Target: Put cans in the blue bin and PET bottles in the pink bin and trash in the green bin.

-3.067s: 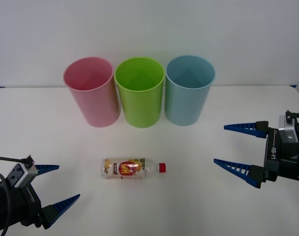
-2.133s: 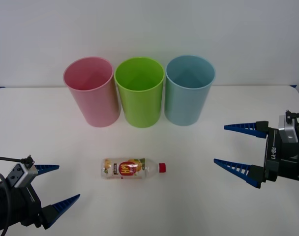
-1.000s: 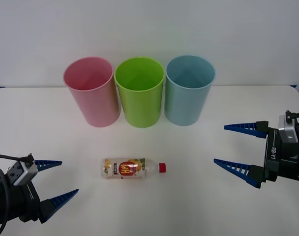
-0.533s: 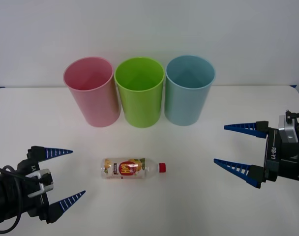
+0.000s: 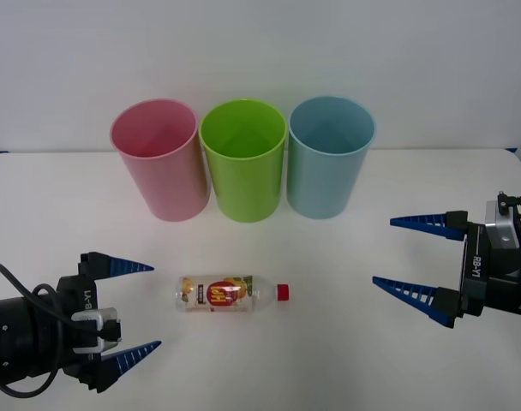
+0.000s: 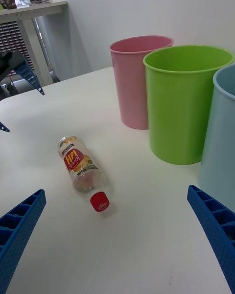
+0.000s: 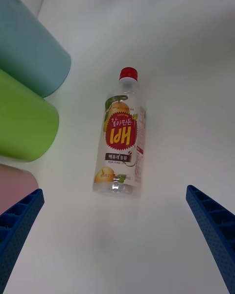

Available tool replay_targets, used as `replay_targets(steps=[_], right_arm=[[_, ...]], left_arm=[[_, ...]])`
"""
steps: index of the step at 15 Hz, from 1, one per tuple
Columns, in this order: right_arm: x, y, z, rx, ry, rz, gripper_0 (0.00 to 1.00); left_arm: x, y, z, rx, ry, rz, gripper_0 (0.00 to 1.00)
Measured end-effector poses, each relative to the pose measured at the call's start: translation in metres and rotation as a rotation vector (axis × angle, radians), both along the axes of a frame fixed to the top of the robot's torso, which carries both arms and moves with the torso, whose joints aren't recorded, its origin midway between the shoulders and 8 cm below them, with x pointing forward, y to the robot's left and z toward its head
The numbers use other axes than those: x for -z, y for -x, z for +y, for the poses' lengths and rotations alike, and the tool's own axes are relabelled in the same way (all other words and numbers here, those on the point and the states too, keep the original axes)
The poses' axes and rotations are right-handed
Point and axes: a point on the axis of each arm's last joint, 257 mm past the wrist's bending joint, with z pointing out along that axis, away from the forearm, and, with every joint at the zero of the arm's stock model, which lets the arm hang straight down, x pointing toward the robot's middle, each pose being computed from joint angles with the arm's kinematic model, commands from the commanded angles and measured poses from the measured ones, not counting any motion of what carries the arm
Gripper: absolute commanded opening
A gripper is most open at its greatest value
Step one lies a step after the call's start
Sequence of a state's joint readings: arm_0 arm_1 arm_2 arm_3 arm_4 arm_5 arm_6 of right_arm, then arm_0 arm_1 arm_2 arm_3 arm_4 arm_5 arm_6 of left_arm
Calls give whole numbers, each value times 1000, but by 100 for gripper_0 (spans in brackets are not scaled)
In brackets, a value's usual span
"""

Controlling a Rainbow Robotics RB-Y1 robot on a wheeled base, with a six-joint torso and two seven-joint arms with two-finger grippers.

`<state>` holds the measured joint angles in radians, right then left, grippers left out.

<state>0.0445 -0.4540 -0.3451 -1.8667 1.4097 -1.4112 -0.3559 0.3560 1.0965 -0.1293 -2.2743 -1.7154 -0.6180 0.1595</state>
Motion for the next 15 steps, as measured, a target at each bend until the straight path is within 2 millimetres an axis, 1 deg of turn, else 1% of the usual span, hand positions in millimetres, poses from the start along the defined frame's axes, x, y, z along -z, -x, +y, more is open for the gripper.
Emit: replay_targets(steps=[3,7,9,12,15], right_arm=[[0,0,0,0,0,0,100],[0,0,0,0,0,0,100],[0,0,0,0,0,0,100],[0,0,0,0,0,0,100],[0,0,0,0,0,0,100]], left_arm=[[0,-7,-12,1,-13,4,100],[12,-12,-7,-16,-72,51,100],[14,-13,-13,-27,-67,91,100],[18,-11,-23,-24,-73,157,100],[26,-19,-32,2,-93,158,100]])
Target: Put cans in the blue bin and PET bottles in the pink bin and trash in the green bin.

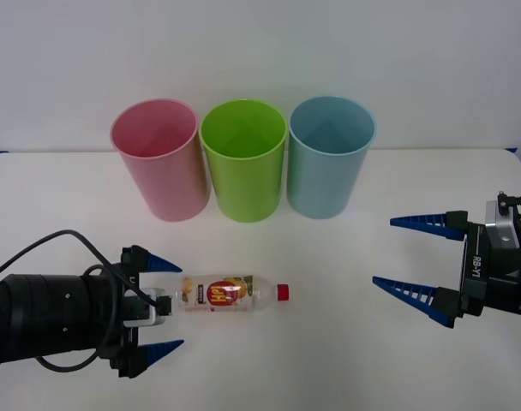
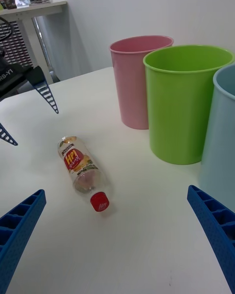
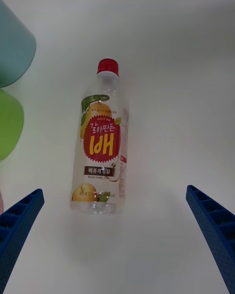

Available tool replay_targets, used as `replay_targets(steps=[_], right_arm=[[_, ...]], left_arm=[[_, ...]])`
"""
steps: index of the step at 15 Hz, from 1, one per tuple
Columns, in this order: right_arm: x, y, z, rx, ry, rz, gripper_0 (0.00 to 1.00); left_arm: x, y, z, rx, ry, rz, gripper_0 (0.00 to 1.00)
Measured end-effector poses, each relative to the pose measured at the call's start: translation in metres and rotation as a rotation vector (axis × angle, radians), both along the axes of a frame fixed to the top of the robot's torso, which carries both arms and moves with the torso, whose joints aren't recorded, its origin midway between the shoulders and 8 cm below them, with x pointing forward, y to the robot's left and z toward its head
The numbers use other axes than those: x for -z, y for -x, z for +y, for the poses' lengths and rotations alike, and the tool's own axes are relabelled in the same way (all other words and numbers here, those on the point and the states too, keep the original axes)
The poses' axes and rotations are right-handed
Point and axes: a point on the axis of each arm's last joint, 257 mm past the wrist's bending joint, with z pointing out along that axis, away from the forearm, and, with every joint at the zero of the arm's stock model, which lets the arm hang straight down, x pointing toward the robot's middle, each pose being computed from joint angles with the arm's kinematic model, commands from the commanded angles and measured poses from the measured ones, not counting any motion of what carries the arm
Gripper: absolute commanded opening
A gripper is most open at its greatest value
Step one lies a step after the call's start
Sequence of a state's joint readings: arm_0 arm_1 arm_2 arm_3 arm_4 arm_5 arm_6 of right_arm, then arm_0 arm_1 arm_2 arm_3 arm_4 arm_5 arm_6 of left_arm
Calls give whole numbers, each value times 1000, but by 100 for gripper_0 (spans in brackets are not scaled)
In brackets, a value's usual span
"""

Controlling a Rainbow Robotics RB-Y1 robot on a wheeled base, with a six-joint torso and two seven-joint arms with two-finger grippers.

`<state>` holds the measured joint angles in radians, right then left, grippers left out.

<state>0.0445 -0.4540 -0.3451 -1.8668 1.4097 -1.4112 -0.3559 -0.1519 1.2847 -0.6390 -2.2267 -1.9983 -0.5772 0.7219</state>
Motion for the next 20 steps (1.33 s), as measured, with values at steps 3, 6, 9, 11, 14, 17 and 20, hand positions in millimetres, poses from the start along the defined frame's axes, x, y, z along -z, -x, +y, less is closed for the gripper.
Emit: replay_targets(steps=[3,6,9,11,14,17,20], right_arm=[[0,0,0,0,0,0,100],[0,0,0,0,0,0,100],[0,0,0,0,0,0,100],[0,0,0,0,0,0,100],[0,0,0,0,0,0,100],[0,0,0,0,0,0,100],[0,0,0,0,0,0,100]], left_arm=[[6,-10,-14,38,-17,-4,100],[13,-20,-28,55,-17,1,100],[25,-31,-30,55,-44,-13,100],[31,-39,-33,38,-39,-7,100],[41,-48,-42,21,-24,-1,100],[55,-53,-42,25,-50,11,100],[64,-59,-46,12,-49,20,100]])
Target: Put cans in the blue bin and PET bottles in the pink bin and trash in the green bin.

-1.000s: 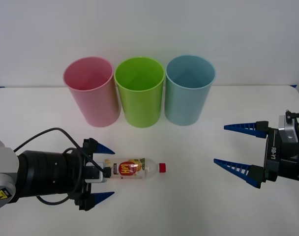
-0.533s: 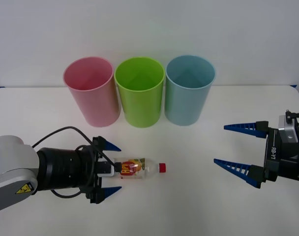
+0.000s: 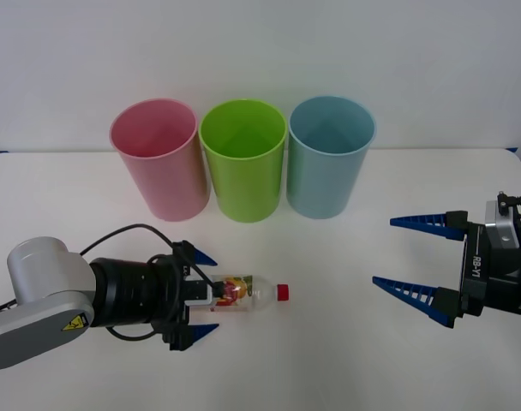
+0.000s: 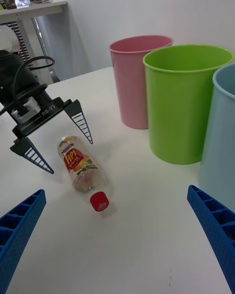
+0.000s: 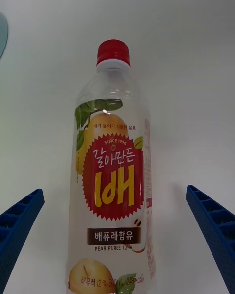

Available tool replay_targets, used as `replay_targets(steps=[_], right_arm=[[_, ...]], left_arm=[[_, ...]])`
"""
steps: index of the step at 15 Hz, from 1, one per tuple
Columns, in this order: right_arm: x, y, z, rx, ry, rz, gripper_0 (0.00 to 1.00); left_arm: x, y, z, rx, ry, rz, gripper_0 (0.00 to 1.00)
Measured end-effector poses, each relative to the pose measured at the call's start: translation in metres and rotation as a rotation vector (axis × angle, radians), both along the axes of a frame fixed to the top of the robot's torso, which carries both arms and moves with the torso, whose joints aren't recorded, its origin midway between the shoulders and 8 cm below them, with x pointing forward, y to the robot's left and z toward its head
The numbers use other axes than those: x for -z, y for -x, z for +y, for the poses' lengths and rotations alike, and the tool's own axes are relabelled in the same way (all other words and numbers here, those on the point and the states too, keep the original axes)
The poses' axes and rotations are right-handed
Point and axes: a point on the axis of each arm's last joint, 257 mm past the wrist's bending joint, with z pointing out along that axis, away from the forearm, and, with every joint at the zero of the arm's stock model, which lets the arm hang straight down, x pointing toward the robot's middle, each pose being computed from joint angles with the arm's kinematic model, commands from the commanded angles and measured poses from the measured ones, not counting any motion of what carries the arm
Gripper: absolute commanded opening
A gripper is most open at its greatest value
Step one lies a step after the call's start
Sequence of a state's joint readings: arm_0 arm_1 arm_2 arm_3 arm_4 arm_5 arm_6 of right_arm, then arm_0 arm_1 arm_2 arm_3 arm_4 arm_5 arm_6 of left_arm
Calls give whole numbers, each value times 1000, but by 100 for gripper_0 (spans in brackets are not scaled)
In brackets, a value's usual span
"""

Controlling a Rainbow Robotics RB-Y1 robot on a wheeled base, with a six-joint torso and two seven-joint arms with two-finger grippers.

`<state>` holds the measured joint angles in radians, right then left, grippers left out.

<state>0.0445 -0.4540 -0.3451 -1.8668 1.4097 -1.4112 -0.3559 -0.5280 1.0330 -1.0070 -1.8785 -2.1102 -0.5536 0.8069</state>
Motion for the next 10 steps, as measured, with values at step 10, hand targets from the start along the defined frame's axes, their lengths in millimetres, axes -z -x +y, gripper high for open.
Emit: replay_targets(steps=[10], right_arm=[[0,0,0,0,0,0,100]], left_arm=[[24,-7,-17,4,-18,-8,100]])
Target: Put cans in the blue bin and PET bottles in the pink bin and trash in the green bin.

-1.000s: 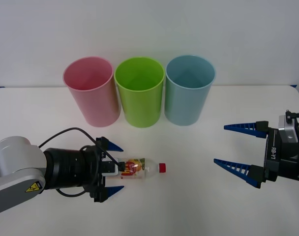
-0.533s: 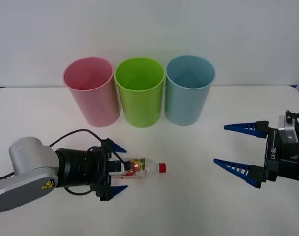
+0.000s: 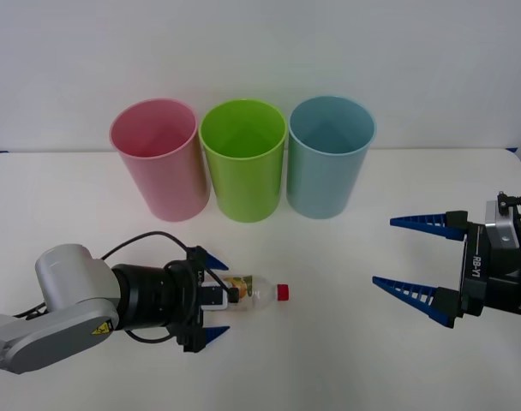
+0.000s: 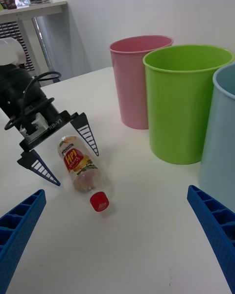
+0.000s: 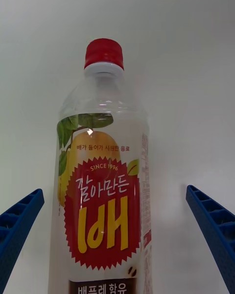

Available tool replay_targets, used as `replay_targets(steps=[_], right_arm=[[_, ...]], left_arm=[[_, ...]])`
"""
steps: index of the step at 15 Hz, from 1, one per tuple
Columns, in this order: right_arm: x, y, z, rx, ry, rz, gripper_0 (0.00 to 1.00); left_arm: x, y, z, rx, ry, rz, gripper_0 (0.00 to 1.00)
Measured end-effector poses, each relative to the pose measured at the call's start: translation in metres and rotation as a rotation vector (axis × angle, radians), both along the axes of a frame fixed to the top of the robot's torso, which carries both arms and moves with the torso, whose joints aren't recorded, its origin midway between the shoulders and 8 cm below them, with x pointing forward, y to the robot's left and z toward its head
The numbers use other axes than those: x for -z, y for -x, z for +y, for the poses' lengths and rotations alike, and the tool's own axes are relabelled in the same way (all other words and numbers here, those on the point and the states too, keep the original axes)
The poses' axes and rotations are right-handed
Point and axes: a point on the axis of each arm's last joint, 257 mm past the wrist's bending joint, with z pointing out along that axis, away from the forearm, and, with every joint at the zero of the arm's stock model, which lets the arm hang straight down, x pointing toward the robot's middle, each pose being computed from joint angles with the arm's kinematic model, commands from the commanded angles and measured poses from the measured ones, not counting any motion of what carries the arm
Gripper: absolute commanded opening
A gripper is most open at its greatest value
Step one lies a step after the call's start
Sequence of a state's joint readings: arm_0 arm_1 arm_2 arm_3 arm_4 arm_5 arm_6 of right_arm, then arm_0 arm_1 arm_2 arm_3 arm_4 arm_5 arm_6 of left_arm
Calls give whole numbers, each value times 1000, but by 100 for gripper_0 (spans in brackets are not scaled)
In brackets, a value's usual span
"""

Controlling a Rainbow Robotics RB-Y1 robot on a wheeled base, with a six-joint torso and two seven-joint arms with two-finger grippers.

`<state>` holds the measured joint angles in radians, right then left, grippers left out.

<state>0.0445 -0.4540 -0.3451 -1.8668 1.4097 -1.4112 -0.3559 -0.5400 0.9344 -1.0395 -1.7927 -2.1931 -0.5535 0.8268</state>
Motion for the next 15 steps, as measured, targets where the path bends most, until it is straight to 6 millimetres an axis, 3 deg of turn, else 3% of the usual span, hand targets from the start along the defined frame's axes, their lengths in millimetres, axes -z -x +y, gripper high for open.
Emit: replay_targets(steps=[2,3,4,15], right_arm=[[0,0,0,0,0,0,100],[0,0,0,0,0,0,100],[0,0,0,0,0,0,100],[0,0,0,0,0,0,100]], left_arm=[[3,-4,-1,-7,-4,-6,100],[3,-5,-2,-7,-5,-9,58],[3,-5,-2,-5,-7,-14,1],[-4,-3,-7,-5,31,-42,0]])
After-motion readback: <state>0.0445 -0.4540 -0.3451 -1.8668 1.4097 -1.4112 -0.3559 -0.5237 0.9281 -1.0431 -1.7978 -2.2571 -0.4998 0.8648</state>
